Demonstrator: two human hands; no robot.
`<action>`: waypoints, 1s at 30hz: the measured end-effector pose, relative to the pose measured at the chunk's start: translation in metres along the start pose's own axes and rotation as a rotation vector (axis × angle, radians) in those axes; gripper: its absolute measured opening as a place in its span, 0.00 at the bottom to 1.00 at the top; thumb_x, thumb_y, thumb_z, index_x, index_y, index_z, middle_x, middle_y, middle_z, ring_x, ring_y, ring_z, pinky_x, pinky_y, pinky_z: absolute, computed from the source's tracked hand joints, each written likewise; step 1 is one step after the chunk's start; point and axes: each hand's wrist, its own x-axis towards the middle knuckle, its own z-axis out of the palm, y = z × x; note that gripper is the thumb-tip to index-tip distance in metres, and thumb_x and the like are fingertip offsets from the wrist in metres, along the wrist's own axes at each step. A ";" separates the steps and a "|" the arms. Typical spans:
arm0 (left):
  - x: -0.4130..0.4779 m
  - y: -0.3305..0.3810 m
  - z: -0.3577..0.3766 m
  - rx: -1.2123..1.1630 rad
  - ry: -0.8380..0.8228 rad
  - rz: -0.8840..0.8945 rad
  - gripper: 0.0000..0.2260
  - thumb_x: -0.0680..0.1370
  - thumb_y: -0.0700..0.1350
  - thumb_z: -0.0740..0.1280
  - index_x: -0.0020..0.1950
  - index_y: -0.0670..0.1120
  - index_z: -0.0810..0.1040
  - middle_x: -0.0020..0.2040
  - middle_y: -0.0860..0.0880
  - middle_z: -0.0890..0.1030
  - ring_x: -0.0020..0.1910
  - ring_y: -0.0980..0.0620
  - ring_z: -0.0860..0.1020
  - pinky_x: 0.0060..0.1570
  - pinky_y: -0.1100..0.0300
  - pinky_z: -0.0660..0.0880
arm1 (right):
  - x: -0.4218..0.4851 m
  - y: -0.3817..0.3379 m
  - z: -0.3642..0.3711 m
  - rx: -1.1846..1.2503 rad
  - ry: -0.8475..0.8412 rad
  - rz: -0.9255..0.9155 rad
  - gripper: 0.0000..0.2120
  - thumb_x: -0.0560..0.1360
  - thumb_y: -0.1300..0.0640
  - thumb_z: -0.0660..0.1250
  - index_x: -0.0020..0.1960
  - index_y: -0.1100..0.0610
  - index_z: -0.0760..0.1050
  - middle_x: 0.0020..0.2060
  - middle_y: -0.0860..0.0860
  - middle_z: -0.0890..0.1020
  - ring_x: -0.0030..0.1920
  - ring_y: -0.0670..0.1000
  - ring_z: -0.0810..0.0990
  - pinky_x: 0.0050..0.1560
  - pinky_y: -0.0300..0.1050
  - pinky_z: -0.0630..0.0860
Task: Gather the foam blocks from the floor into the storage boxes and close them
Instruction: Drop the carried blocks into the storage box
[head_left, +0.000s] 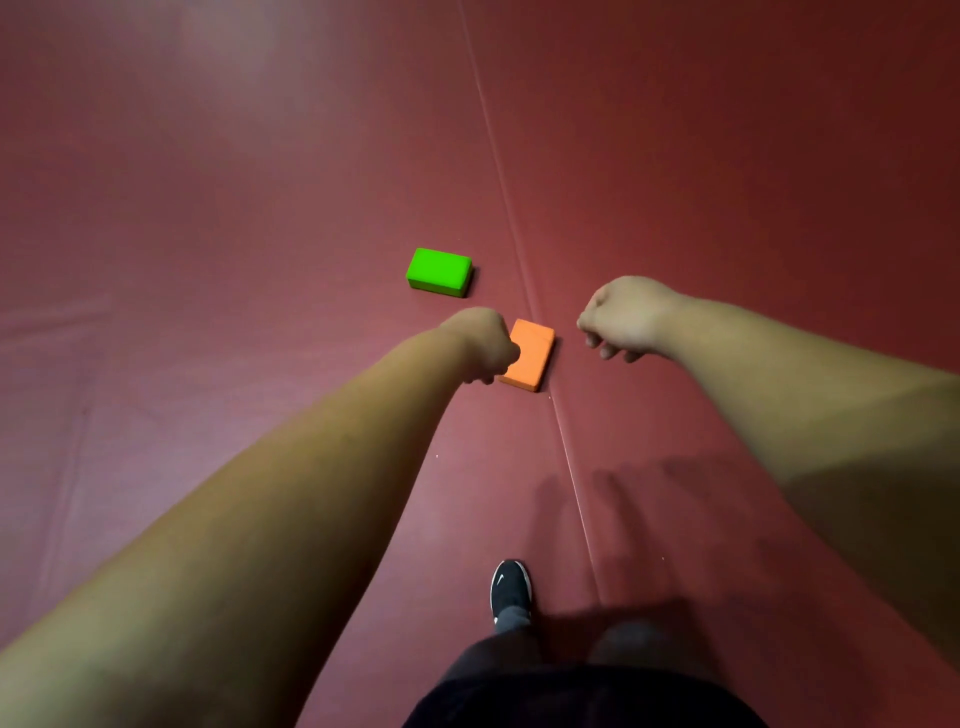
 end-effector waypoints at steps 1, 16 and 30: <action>0.014 -0.001 -0.018 -0.007 0.004 0.004 0.13 0.77 0.42 0.61 0.49 0.40 0.85 0.45 0.45 0.88 0.45 0.43 0.87 0.46 0.47 0.86 | 0.014 -0.012 -0.005 -0.033 -0.009 -0.007 0.14 0.77 0.56 0.62 0.50 0.63 0.83 0.42 0.59 0.88 0.49 0.64 0.87 0.50 0.58 0.84; 0.316 -0.030 -0.188 0.063 -0.021 -0.008 0.12 0.77 0.42 0.61 0.47 0.43 0.84 0.43 0.46 0.88 0.45 0.44 0.87 0.48 0.48 0.85 | 0.346 -0.099 -0.076 0.095 -0.064 0.065 0.11 0.77 0.58 0.62 0.47 0.62 0.81 0.42 0.57 0.86 0.37 0.55 0.83 0.35 0.45 0.76; 0.606 -0.140 -0.202 -0.019 -0.336 -0.129 0.12 0.81 0.39 0.60 0.55 0.35 0.81 0.52 0.41 0.87 0.48 0.40 0.86 0.40 0.52 0.79 | 0.604 -0.089 -0.032 0.105 -0.204 0.342 0.15 0.72 0.53 0.61 0.49 0.58 0.83 0.41 0.54 0.88 0.44 0.60 0.88 0.48 0.64 0.85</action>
